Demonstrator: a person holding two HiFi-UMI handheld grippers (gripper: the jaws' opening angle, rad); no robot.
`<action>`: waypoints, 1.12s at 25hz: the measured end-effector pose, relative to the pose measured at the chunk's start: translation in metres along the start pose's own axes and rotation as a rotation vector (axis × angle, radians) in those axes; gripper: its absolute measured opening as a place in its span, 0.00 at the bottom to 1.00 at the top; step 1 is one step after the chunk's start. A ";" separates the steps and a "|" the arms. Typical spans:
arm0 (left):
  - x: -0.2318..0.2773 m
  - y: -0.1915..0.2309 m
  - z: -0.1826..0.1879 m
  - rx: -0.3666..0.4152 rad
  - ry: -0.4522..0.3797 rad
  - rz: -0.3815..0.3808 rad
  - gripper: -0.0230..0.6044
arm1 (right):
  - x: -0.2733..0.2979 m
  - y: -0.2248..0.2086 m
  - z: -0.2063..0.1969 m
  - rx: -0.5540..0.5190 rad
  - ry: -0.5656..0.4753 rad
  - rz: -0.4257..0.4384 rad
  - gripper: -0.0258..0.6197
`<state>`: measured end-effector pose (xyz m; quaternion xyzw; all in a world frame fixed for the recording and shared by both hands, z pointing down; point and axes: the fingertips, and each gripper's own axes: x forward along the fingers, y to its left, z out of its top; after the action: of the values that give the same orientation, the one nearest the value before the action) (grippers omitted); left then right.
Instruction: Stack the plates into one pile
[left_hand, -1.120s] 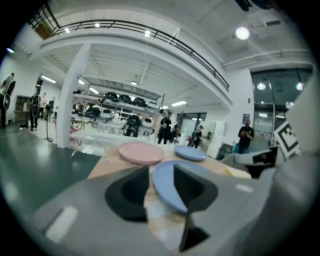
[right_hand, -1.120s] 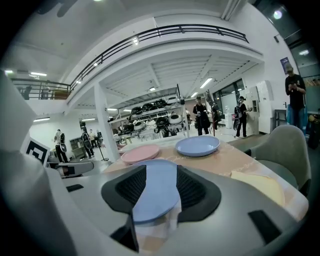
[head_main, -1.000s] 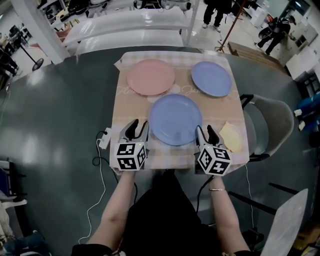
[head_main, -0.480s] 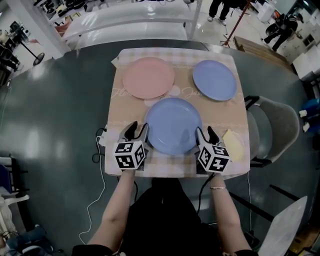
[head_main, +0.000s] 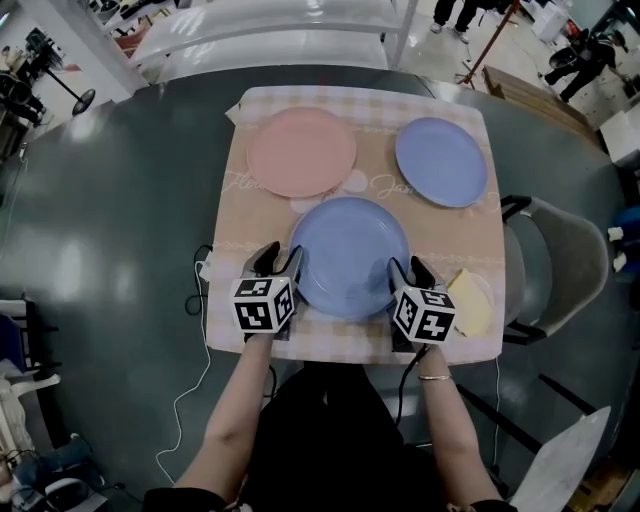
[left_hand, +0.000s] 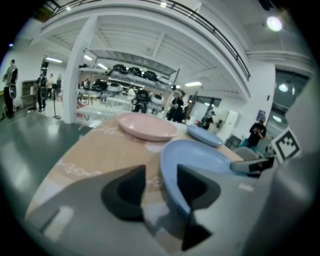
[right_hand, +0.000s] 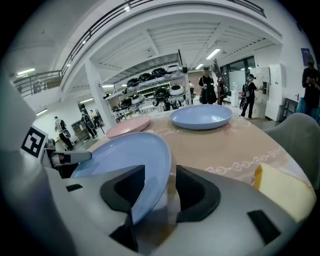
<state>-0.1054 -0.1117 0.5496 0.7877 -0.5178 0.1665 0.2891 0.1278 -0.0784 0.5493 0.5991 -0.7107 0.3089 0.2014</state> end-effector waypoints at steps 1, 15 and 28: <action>0.001 0.000 -0.001 0.005 0.010 0.003 0.35 | 0.002 0.000 -0.001 -0.002 0.008 0.003 0.33; 0.010 -0.003 -0.010 0.080 0.111 0.028 0.23 | 0.011 0.002 -0.010 -0.057 0.072 -0.014 0.26; 0.009 -0.002 -0.005 0.053 0.106 0.072 0.12 | 0.005 0.009 -0.001 -0.033 0.060 -0.011 0.23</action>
<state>-0.0996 -0.1146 0.5584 0.7661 -0.5250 0.2322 0.2891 0.1178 -0.0802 0.5519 0.5902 -0.7060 0.3138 0.2340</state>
